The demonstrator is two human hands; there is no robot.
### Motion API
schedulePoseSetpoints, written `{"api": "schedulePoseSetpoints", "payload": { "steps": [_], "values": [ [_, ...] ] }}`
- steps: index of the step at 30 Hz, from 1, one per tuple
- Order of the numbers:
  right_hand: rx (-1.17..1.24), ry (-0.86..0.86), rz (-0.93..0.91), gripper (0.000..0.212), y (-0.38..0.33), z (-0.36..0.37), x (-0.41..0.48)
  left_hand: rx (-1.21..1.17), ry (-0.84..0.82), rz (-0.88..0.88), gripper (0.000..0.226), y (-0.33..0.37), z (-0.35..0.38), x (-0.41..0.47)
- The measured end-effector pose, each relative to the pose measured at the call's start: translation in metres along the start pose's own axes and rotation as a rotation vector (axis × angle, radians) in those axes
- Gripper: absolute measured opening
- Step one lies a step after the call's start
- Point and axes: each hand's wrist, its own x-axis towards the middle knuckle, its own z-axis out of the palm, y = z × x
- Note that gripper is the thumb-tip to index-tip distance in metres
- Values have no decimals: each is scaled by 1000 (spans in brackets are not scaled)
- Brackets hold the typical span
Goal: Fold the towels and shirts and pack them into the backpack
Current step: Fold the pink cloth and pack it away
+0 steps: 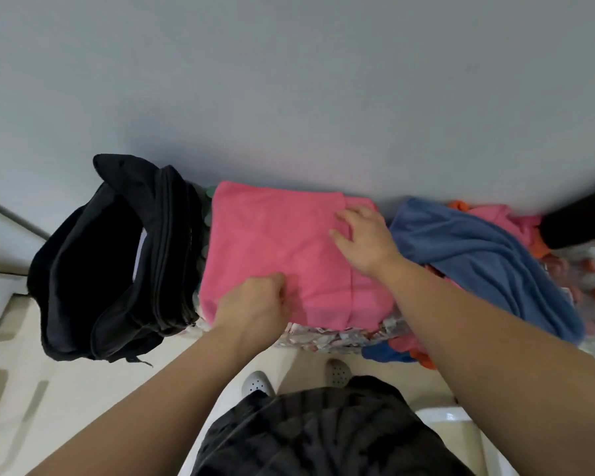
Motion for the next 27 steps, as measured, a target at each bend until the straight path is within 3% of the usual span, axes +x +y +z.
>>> {"api": "schedulePoseSetpoints", "payload": {
  "steps": [2, 6, 11, 15, 27],
  "values": [
    [-35, -54, 0, 64, 19, -11, 0, -34, -20, 36, 20, 23, 5, 9],
    [-45, -130, -51, 42, 36, -23, 5, -40, -44, 57, 25, 61, 20, 24],
    [-20, -183, -126, 45, 44, -21, 16, 11, -11, -43, 37, 91, 38, 30],
    [184, -203, -176, 35, 49, -19, 25, -39, 104, -173, 46, 103, 56, 26],
    [66, -315, -396, 53, 68, -19, 24, -151, 423, -208, 12, 107, 99, 7]
  ]
}}
